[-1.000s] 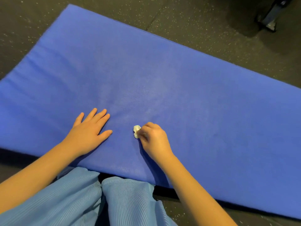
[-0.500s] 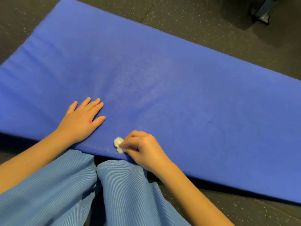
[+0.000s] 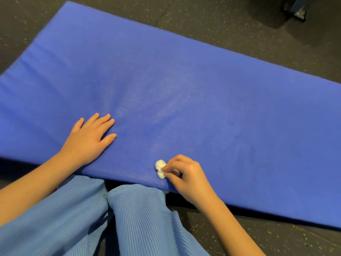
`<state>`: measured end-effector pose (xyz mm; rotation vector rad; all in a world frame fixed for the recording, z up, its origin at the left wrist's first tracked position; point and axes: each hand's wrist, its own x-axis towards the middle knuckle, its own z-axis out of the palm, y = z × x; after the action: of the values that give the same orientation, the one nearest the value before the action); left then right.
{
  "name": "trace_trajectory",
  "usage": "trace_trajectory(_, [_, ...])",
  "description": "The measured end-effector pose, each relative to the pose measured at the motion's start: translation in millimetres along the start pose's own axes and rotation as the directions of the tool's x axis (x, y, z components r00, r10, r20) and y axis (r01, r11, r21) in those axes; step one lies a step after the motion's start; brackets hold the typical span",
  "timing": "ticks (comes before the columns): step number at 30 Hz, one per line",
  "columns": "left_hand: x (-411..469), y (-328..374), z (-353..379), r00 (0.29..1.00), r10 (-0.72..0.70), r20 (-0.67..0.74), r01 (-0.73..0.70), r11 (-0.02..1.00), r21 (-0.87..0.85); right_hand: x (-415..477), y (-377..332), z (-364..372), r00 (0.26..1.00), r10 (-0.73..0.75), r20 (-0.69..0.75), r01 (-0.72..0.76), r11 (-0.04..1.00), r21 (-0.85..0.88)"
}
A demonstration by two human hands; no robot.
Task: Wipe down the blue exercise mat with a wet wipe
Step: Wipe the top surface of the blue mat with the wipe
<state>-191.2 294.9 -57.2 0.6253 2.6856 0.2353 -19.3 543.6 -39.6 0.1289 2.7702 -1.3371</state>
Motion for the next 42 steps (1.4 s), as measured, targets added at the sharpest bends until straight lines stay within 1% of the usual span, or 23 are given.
trace_trajectory(2, [0.1,1.6,-0.2,1.0,-0.003,-0.011,0.003,1.0,-0.004,9.9,10.6,-2.0,0.986,0.057,-0.158,-0.07,0.994,-0.08])
trace_trajectory(3, [-0.2,2.0,-0.2,1.0,-0.002,-0.018,0.002,1.0,-0.011,13.0,12.6,0.7,0.973,0.077,-0.219,-0.101,0.989,-0.104])
trace_trajectory(4, [-0.7,1.8,-0.6,1.0,-0.002,-0.026,0.001,1.0,-0.02,12.9,11.9,4.4,0.965,0.079,-0.251,-0.108,0.989,-0.104])
trace_trajectory(5, [-1.1,1.5,-0.8,1.0,-0.001,-0.031,0.0,0.999,-0.032,9.2,9.4,7.4,0.966,0.063,-0.252,-0.088,0.992,-0.086])
trace_trajectory(7, [-1.8,1.8,-1.8,0.999,-0.003,-0.037,0.001,0.999,-0.05,-6.0,4.0,9.0,0.98,0.016,-0.198,-0.02,1.0,-0.019])
trace_trajectory(9, [-1.1,3.6,-3.4,0.999,-0.003,-0.04,0.0,0.998,-0.055,-17.5,5.5,6.0,0.983,-0.028,-0.179,0.026,1.0,-0.01])
trace_trajectory(11, [1.8,5.6,-6.4,0.999,-0.004,-0.037,0.001,0.998,-0.055,-12.3,12.2,3.7,0.969,-0.017,-0.245,-0.001,0.997,-0.074])
trace_trajectory(13, [7.0,7.2,-11.1,1.0,-0.002,-0.021,0.001,0.998,-0.06,1.3,15.7,6.5,0.942,0.023,-0.334,-0.073,0.988,-0.137])
trace_trajectory(15, [15.7,12.8,-15.6,0.999,0.046,0.02,-0.045,0.998,-0.053,11.0,10.9,12.4,0.926,0.037,-0.376,-0.09,0.988,-0.124])
trace_trajectory(19, [35.6,37.0,-9.6,0.968,0.217,0.122,-0.215,0.976,-0.029,1.3,2.3,19.4,0.948,-0.023,-0.318,0.007,0.999,-0.049])
trace_trajectory(21, [40.4,40.6,-2.9,0.958,0.248,0.144,-0.24,0.968,-0.071,0.5,9.9,13.7,0.946,-0.022,-0.324,0.0,0.998,-0.067])
trace_trajectory(23, [41.3,38.2,1.3,0.963,0.243,0.113,-0.229,0.965,-0.125,7.1,21.8,6.4,0.926,0.029,-0.377,-0.076,0.991,-0.111])
trace_trajectory(25, [42.1,36.5,3.3,0.967,0.246,0.065,-0.235,0.961,-0.147,16.7,28.1,3.6,0.894,0.101,-0.437,-0.168,0.979,-0.118])
trace_trajectory(27, [44.5,36.8,5.1,0.965,0.262,-0.01,-0.26,0.953,-0.158,23.1,25.3,7.5,0.882,0.13,-0.454,-0.205,0.971,-0.12])
trace_trajectory(29, [48.3,37.4,7.7,0.938,0.323,-0.122,-0.34,0.929,-0.15,24.4,21.9,12.3,0.897,0.108,-0.429,-0.18,0.975,-0.131])
trace_trajectory(31, [53.2,38.0,9.6,0.882,0.415,-0.223,-0.447,0.887,-0.115,23.6,23.2,12.4,0.911,0.092,-0.402,-0.155,0.98,-0.126])
trace_trajectory(33, [58.2,40.3,9.6,0.842,0.472,-0.261,-0.506,0.859,-0.08,23.7,26.9,9.5,0.915,0.086,-0.394,-0.142,0.983,-0.117])
trace_trajectory(38, [59.5,41.7,5.0,0.824,0.494,-0.277,-0.52,0.854,-0.023,36.6,26.7,13.3,0.91,0.099,-0.402,-0.146,0.985,-0.088])
trace_trajectory(42, [56.9,40.8,-8.2,0.851,0.453,-0.267,-0.474,0.88,-0.017,54.2,15.1,28.0,0.931,0.033,-0.364,-0.062,0.996,-0.068])
